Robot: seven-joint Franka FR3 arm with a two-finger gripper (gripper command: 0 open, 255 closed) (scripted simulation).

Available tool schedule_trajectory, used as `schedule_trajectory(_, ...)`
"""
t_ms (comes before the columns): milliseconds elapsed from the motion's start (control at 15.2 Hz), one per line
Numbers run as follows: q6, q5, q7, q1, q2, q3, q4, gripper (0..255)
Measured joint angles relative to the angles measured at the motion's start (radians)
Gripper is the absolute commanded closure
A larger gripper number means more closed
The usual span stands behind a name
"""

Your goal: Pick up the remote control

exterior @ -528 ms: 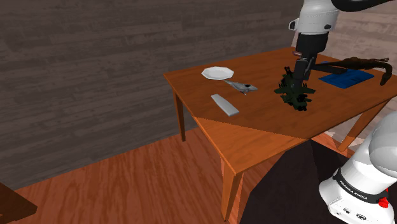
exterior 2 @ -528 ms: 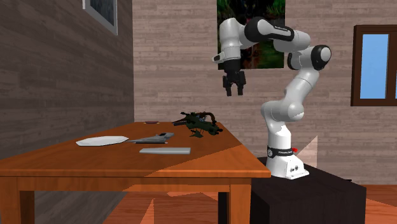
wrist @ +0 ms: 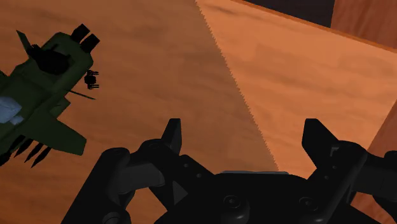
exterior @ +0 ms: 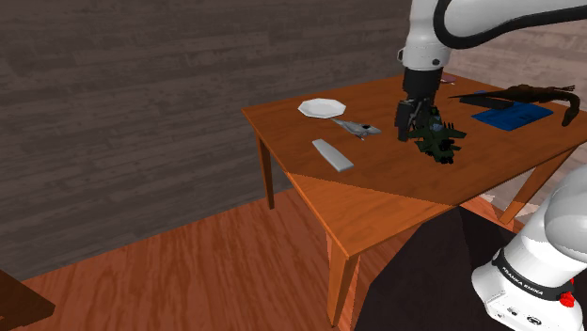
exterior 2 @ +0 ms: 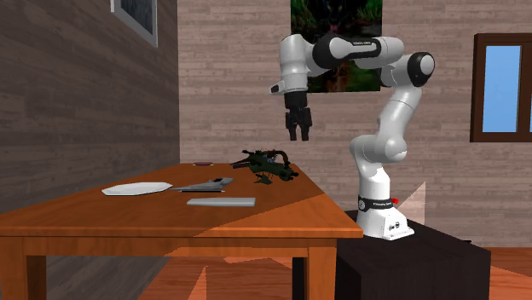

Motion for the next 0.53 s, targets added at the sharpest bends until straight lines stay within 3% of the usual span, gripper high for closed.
schedule_trajectory(528, 0.220, -0.010, 0.118, -0.035, 0.278, 0.041, 0.089, 0)
